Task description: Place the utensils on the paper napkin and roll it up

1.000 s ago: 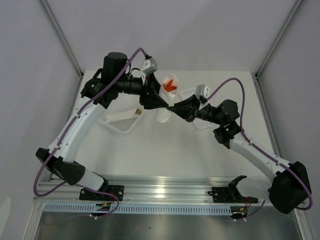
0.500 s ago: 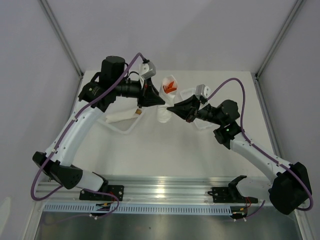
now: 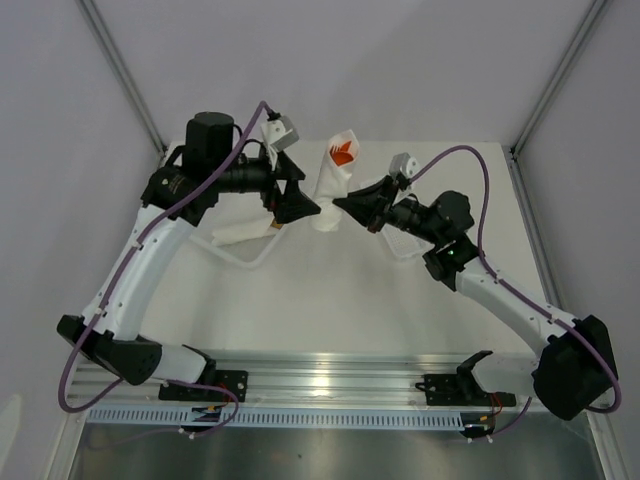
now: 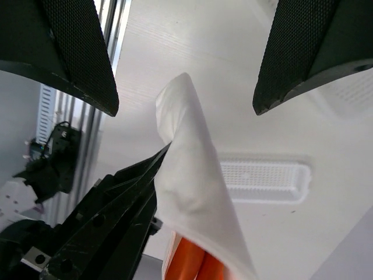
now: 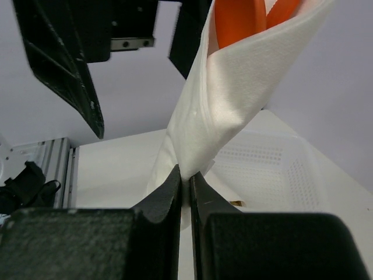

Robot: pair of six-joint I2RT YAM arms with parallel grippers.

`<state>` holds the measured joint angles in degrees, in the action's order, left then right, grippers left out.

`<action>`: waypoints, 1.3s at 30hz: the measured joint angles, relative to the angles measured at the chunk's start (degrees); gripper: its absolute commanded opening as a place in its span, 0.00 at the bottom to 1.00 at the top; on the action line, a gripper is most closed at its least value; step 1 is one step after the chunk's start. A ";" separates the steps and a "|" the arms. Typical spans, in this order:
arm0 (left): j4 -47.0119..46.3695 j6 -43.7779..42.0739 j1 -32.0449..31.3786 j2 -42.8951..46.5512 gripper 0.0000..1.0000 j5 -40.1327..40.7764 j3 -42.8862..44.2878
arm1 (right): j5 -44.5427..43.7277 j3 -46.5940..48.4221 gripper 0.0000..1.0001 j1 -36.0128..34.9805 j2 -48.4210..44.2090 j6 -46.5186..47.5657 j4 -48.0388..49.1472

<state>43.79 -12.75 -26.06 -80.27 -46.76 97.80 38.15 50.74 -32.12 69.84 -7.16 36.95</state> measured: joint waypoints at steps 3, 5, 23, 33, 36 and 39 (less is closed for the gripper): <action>1.20 0.98 2.19 2.27 0.99 6.58 0.00 | -3.72 2.34 0.00 0.00 3.19 -2.62 -0.13; 2.32 1.27 3.19 4.04 0.99 11.82 0.00 | -7.02 4.22 0.00 -0.09 6.32 -5.64 -0.13; 1.64 7.02 23.85 15.19 1.00 39.69 -18.64 | -42.45 57.99 0.00 -14.64 64.15 -38.34 -10.91; 0.90 7.37 24.06 15.82 1.00 40.85 -18.99 | -61.37 89.74 0.00 -21.09 87.25 -49.51 -25.35; 0.90 7.37 24.09 16.09 0.99 40.85 -18.99 | -65.05 89.74 0.00 -21.99 87.25 -52.65 -27.02; 0.87 7.37 24.11 16.22 1.00 40.85 -18.99 | -67.36 90.23 0.00 -21.88 87.41 -54.75 -28.59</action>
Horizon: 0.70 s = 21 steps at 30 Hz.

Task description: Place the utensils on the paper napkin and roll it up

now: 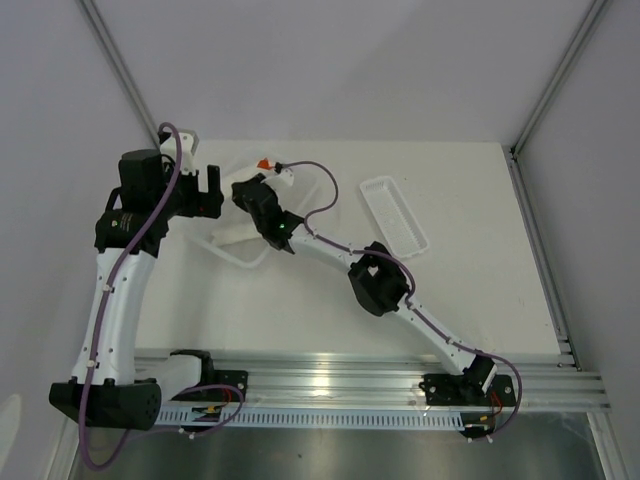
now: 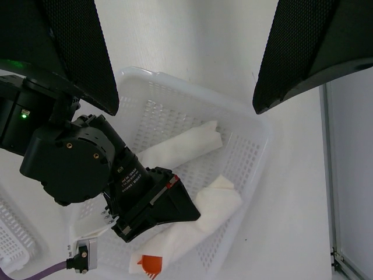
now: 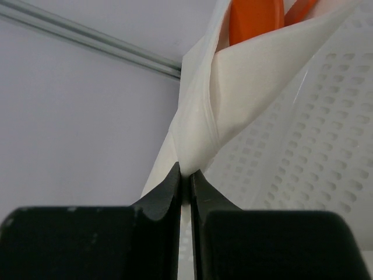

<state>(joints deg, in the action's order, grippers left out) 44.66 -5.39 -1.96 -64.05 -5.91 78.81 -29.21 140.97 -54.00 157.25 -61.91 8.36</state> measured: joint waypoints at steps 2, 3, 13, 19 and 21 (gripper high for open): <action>0.00 0.00 0.00 0.00 1.00 -0.02 0.00 | -0.92 1.86 0.00 0.24 0.90 -0.68 -1.18; 0.00 0.00 0.00 0.00 0.99 -0.02 0.00 | -1.60 2.91 0.00 0.24 1.49 -0.92 -1.79; -0.02 -0.02 0.00 0.02 0.99 0.02 0.00 | -3.41 4.02 0.00 0.98 3.50 -1.90 -10.75; -0.02 -0.02 0.00 0.02 0.99 0.02 0.00 | -2.58 2.99 0.00 1.38 3.23 -0.46 -13.92; -0.02 -0.02 0.00 0.02 1.00 0.02 0.00 | -2.29 0.35 0.00 1.66 2.21 0.17 -14.69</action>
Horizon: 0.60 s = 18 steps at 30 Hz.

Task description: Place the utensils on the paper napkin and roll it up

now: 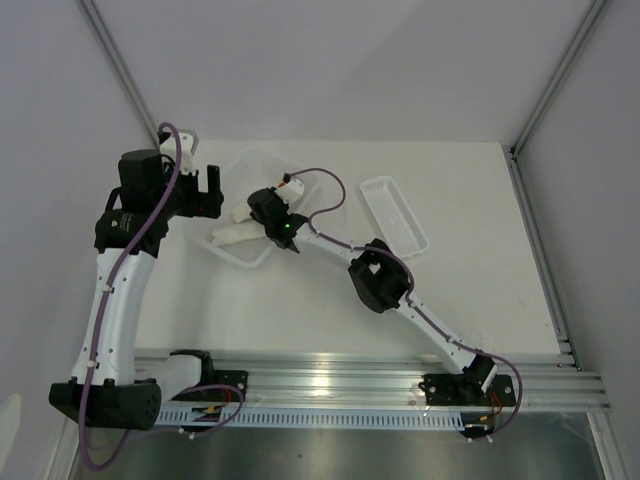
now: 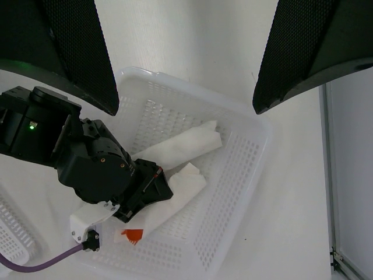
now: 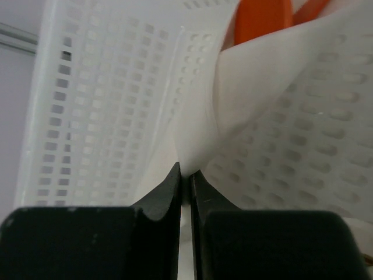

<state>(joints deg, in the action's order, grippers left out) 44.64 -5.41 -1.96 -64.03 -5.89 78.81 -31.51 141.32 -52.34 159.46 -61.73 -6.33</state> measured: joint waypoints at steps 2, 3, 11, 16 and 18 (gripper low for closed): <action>0.00 0.00 0.00 0.00 0.99 0.00 0.00 | 0.39 -3.13 0.00 0.44 -1.53 0.50 -0.76; 0.00 0.00 0.00 0.00 0.99 0.00 0.00 | 0.50 -4.44 0.00 0.63 -2.40 0.70 -1.03; -0.02 0.00 0.02 0.00 0.99 -0.07 0.02 | 2.56 -5.75 0.00 2.36 -5.01 0.63 -1.64; -0.02 0.00 0.02 0.00 0.99 -0.07 0.02 | 2.67 -1.49 0.00 2.23 -3.39 -1.01 1.73; -0.02 0.00 0.02 0.00 0.99 -0.09 0.02 | 2.69 -1.01 0.00 2.08 -2.91 -2.67 3.21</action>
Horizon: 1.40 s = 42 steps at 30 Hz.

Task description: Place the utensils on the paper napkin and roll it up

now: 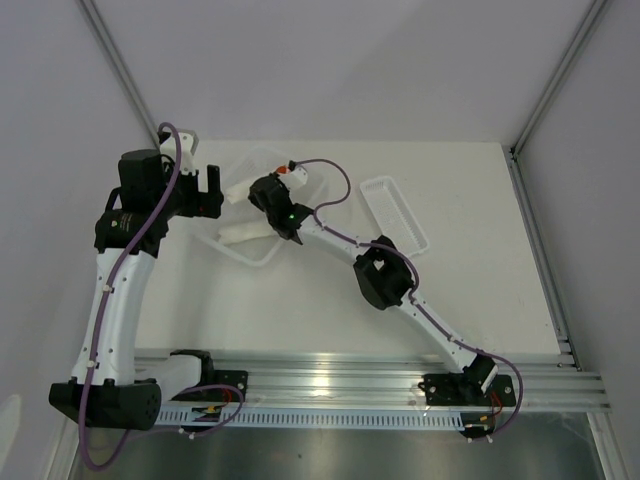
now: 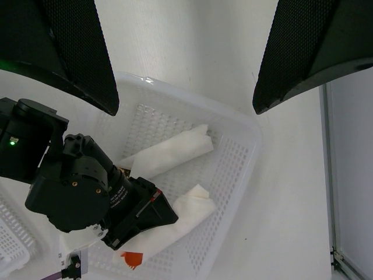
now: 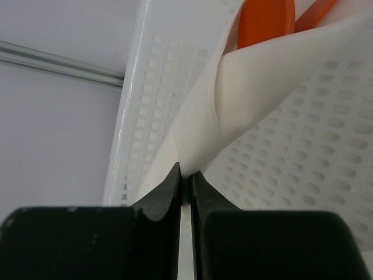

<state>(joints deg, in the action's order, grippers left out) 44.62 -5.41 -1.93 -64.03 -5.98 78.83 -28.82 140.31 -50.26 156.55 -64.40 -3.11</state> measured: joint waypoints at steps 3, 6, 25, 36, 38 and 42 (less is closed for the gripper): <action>0.00 0.00 0.00 0.00 1.00 0.00 0.00 | 0.24 2.86 0.00 -0.09 2.38 -1.70 1.16; 0.00 0.00 0.04 -0.02 0.99 0.00 0.02 | 0.37 4.76 0.00 0.00 4.35 -2.91 0.63; 0.00 0.02 0.09 -0.04 1.00 -0.22 0.04 | -1.49 5.49 0.03 -0.13 4.90 -1.95 -8.57; 0.07 0.00 0.09 -0.04 1.00 -0.20 0.70 | -1.66 5.49 0.20 0.00 4.87 -4.20 -9.88; 0.09 0.02 0.11 -0.04 0.99 -0.17 0.94 | -1.57 5.49 0.22 0.17 4.87 -4.74 -10.29; 0.04 0.00 0.22 -0.04 1.00 -0.20 1.55 | -1.53 5.49 0.21 0.22 4.87 -5.53 -10.71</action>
<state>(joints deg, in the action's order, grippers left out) 44.66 -5.41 -1.72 -64.07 -6.17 80.38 -30.35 145.80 -50.04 161.42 -69.93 -13.82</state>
